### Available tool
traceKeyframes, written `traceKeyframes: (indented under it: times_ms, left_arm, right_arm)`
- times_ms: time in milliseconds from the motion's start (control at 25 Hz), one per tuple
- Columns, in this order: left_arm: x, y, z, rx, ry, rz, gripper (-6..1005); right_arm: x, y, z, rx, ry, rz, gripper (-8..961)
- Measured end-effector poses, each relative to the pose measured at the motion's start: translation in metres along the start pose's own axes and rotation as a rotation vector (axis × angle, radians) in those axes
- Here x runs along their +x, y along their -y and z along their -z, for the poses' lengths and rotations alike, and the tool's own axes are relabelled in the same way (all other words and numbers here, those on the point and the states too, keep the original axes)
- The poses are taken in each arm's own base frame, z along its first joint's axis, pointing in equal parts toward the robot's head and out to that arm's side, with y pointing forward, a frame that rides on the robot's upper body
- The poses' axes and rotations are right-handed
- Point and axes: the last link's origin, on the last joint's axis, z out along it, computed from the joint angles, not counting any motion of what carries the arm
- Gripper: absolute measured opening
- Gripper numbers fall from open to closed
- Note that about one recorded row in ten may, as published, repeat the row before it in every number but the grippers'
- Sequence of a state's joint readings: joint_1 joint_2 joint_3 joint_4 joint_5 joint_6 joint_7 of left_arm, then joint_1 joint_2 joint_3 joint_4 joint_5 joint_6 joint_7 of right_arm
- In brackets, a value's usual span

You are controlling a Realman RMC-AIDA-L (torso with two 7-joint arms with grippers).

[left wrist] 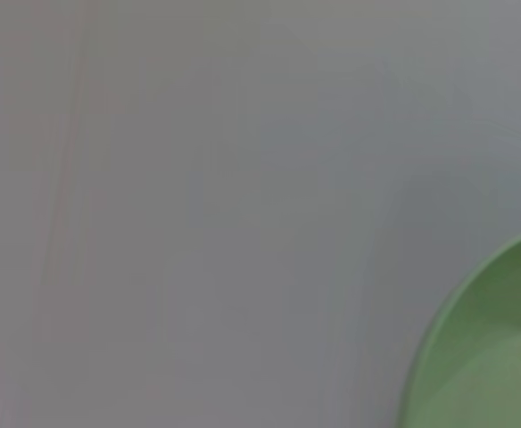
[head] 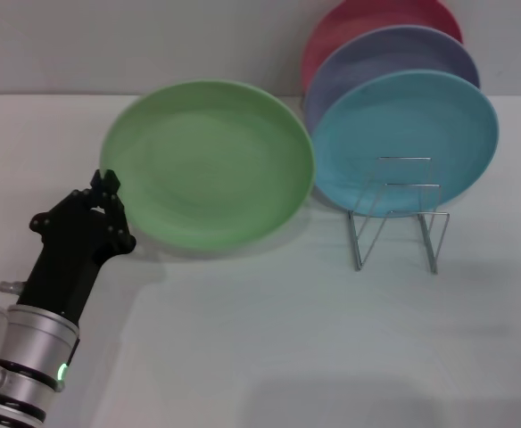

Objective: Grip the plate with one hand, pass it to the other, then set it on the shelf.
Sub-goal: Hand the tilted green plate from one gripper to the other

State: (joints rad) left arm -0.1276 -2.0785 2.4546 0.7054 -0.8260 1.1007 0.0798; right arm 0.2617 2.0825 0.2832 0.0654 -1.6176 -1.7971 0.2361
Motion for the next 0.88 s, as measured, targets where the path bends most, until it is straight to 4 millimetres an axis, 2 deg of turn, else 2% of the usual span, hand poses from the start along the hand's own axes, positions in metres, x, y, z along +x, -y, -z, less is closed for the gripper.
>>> traceKeyframes:
  times_ms: [40, 80, 120, 160, 200, 240, 280, 320, 360, 440, 480, 680, 880]
  left_arm:
    - [-0.001, -0.003, 0.001, -0.012, 0.003, 0.003, 30]
    - [-0.001, -0.003, 0.001, -0.012, 0.003, 0.003, 30]
    - [0.000, -0.005, 0.001, -0.017, 0.002, 0.007, 30]
    - [0.000, -0.007, 0.002, -0.020, 0.001, 0.011, 30]
    - [0.000, -0.008, 0.002, -0.019, -0.001, 0.013, 30]
    - [0.001, -0.009, 0.003, -0.013, -0.003, 0.004, 30]
    - [0.001, -0.009, 0.003, -0.013, -0.003, 0.004, 30]
    - [0.001, -0.011, 0.003, -0.004, 0.000, -0.014, 30]
    - [0.001, -0.011, 0.003, -0.004, 0.000, -0.014, 30]
    - [0.000, -0.017, 0.005, 0.013, 0.010, -0.048, 30]
    - [0.000, -0.017, 0.005, 0.013, 0.010, -0.048, 30]
    - [0.002, -0.027, 0.009, 0.091, 0.033, -0.113, 30]
    - [0.003, -0.031, 0.014, 0.154, 0.047, -0.127, 30]
  right_arm:
    - [0.003, -0.015, 0.009, -0.011, -0.018, -0.010, 656]
    - [0.003, -0.015, 0.009, -0.011, -0.018, -0.010, 656]
    - [0.005, -0.030, 0.016, -0.026, -0.036, -0.022, 656]
    - [0.005, -0.030, 0.016, -0.026, -0.036, -0.022, 656]
    - [0.006, -0.037, 0.019, -0.036, -0.044, -0.026, 656]
    - [0.007, -0.052, 0.024, -0.061, -0.062, -0.049, 656]
    - [0.007, -0.052, 0.024, -0.061, -0.062, -0.049, 656]
    - [0.008, -0.065, 0.026, -0.085, -0.076, -0.078, 656]
    - [0.008, -0.065, 0.026, -0.085, -0.076, -0.078, 656]
    - [0.009, -0.083, 0.028, -0.137, -0.096, -0.108, 656]
    - [0.009, -0.083, 0.028, -0.137, -0.096, -0.108, 656]
    - [0.017, -0.115, 0.024, -0.243, -0.163, -0.126, 657]
    - [0.022, -0.124, 0.017, -0.296, -0.193, -0.146, 657]
